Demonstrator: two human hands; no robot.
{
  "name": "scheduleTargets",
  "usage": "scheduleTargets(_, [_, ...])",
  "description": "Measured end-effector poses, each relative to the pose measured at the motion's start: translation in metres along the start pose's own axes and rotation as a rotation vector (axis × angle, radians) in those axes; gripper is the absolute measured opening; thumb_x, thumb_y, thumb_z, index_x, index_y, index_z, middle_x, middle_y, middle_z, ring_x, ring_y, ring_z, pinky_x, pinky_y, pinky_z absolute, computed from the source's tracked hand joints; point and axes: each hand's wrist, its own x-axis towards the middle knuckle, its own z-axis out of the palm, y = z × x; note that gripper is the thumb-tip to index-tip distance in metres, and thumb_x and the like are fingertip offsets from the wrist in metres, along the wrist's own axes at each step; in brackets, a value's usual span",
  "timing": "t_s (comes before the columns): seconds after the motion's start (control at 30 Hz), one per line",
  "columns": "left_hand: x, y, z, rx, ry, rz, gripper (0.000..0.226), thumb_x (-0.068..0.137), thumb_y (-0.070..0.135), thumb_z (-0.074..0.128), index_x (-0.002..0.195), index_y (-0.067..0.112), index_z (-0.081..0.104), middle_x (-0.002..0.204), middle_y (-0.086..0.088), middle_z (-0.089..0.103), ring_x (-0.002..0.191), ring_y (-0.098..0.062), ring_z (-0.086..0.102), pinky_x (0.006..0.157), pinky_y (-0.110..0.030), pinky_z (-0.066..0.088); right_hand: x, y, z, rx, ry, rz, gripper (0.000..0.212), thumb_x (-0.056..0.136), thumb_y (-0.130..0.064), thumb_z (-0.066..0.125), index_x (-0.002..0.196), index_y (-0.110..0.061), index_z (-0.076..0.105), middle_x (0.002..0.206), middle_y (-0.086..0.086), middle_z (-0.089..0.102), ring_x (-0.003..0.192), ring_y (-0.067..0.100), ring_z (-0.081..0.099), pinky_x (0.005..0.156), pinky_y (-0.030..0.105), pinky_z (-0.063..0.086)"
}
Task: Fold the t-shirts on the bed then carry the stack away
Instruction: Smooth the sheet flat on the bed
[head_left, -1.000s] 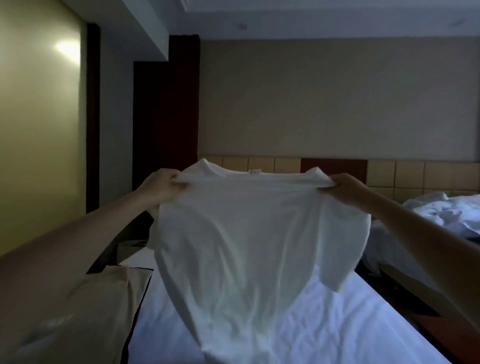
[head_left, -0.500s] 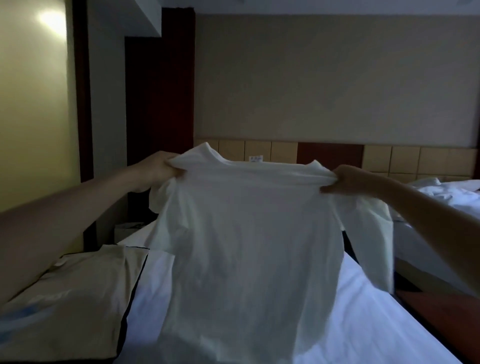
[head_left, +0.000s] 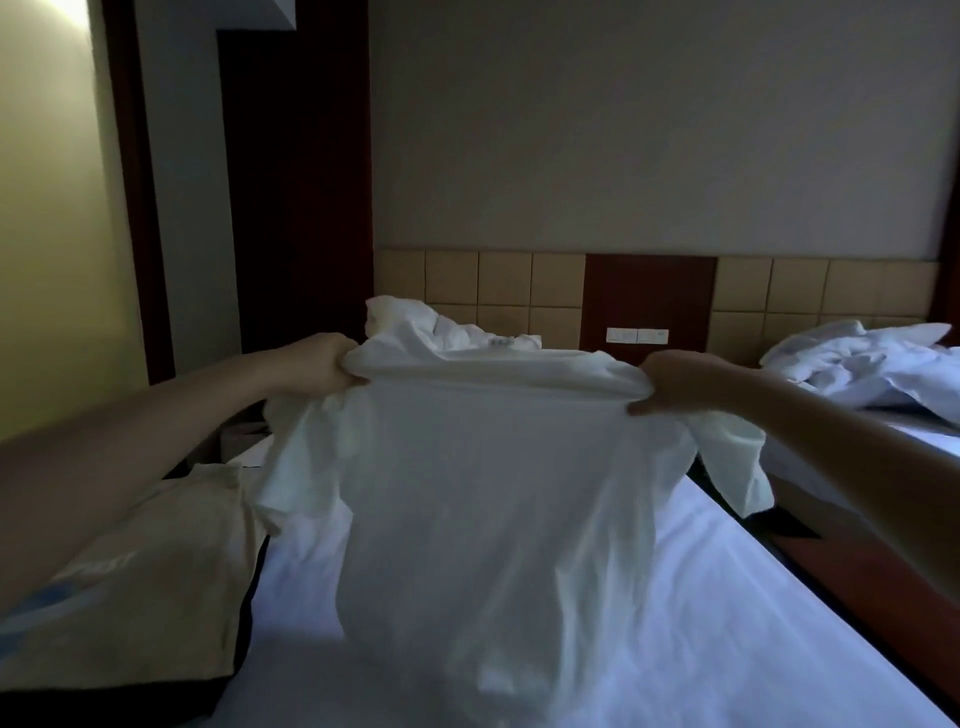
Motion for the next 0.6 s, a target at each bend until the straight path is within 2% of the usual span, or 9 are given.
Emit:
scheduleTargets(0.07, [-0.003, 0.004, 0.005, -0.205, -0.002, 0.037, 0.021, 0.087, 0.025, 0.066, 0.094, 0.006, 0.070, 0.097, -0.011, 0.069, 0.088, -0.021, 0.065, 0.069, -0.023, 0.048, 0.005, 0.007, 0.003, 0.326, 0.020, 0.004, 0.013, 0.087, -0.024, 0.065, 0.089, -0.011, 0.063, 0.088, 0.007, 0.064, 0.066, 0.013, 0.056, 0.049, 0.013, 0.040])
scheduleTargets(0.1, [-0.005, 0.006, 0.007, -0.265, 0.016, 0.033, 0.018, 0.088, 0.021, 0.064, 0.092, 0.004, 0.070, 0.097, -0.012, 0.069, 0.086, -0.021, 0.065, 0.068, -0.023, 0.049, 0.002, 0.009, 0.002, 0.494, -0.009, 0.009, 0.009, 0.088, -0.018, 0.063, 0.081, -0.014, 0.062, 0.078, 0.004, 0.064, 0.059, 0.010, 0.055, 0.044, 0.011, 0.040])
scheduleTargets(0.17, [-0.007, 0.008, 0.009, -0.305, 0.025, 0.029, 0.017, 0.089, 0.018, 0.063, 0.095, 0.004, 0.070, 0.096, -0.011, 0.069, 0.087, -0.021, 0.066, 0.071, -0.025, 0.051, -0.005, 0.014, 0.001, 0.788, -0.078, 0.004, 0.008, 0.090, -0.014, 0.060, 0.083, -0.016, 0.064, 0.069, -0.004, 0.066, 0.056, 0.006, 0.061, 0.047, 0.012, 0.045])
scheduleTargets(0.23, [-0.009, 0.007, 0.009, -0.295, -0.014, 0.047, 0.020, 0.087, 0.026, 0.066, 0.097, 0.009, 0.070, 0.093, -0.005, 0.071, 0.089, -0.019, 0.068, 0.070, -0.021, 0.051, -0.010, 0.018, 0.002, 0.939, -0.128, -0.033, 0.007, 0.091, -0.016, 0.059, 0.094, -0.015, 0.065, 0.079, -0.004, 0.068, 0.069, 0.006, 0.065, 0.054, 0.015, 0.049])
scheduleTargets(0.33, [-0.016, 0.005, 0.007, -0.156, -0.135, 0.050, 0.050, 0.066, 0.058, 0.073, 0.094, 0.017, 0.070, 0.088, 0.001, 0.072, 0.082, -0.015, 0.069, 0.068, -0.023, 0.054, -0.016, 0.016, 0.008, 0.673, -0.139, -0.089, 0.019, 0.084, -0.022, 0.068, 0.099, -0.024, 0.057, 0.085, -0.012, 0.061, 0.075, 0.000, 0.058, 0.055, 0.005, 0.043])
scheduleTargets(0.4, [-0.014, 0.003, 0.013, 0.136, -0.179, 0.021, 0.058, 0.055, 0.068, 0.075, 0.088, 0.022, 0.066, 0.086, 0.003, 0.068, 0.080, -0.014, 0.065, 0.075, -0.032, 0.054, -0.013, 0.012, 0.017, 0.399, -0.164, -0.124, 0.038, 0.077, -0.023, 0.076, 0.103, -0.029, 0.049, 0.089, -0.015, 0.055, 0.080, 0.003, 0.054, 0.063, 0.008, 0.039])
scheduleTargets(0.43, [-0.011, 0.004, 0.020, 0.273, -0.179, 0.022, 0.046, 0.060, 0.064, 0.076, 0.083, 0.025, 0.063, 0.084, 0.005, 0.066, 0.079, -0.012, 0.063, 0.076, -0.033, 0.052, -0.010, 0.010, 0.023, 0.322, -0.175, -0.117, 0.041, 0.075, -0.024, 0.077, 0.104, -0.029, 0.049, 0.090, -0.013, 0.055, 0.084, 0.007, 0.054, 0.068, 0.013, 0.039])
scheduleTargets(0.5, [-0.003, 0.004, 0.030, 0.373, -0.112, 0.038, 0.028, 0.075, 0.052, 0.071, 0.078, 0.026, 0.061, 0.081, 0.004, 0.064, 0.078, -0.013, 0.060, 0.075, -0.033, 0.048, 0.000, 0.009, 0.034, 0.239, -0.112, -0.078, 0.026, 0.076, -0.027, 0.076, 0.095, -0.023, 0.057, 0.083, -0.008, 0.057, 0.084, 0.014, 0.057, 0.071, 0.021, 0.040])
scheduleTargets(0.6, [0.005, 0.000, 0.036, 0.140, -0.004, 0.036, 0.025, 0.085, 0.036, 0.065, 0.084, 0.011, 0.068, 0.083, -0.002, 0.066, 0.081, -0.019, 0.062, 0.073, -0.031, 0.046, 0.009, 0.013, 0.042, 0.409, 0.015, -0.055, 0.014, 0.083, -0.018, 0.069, 0.075, -0.017, 0.058, 0.068, -0.004, 0.057, 0.076, 0.018, 0.059, 0.058, 0.020, 0.041])
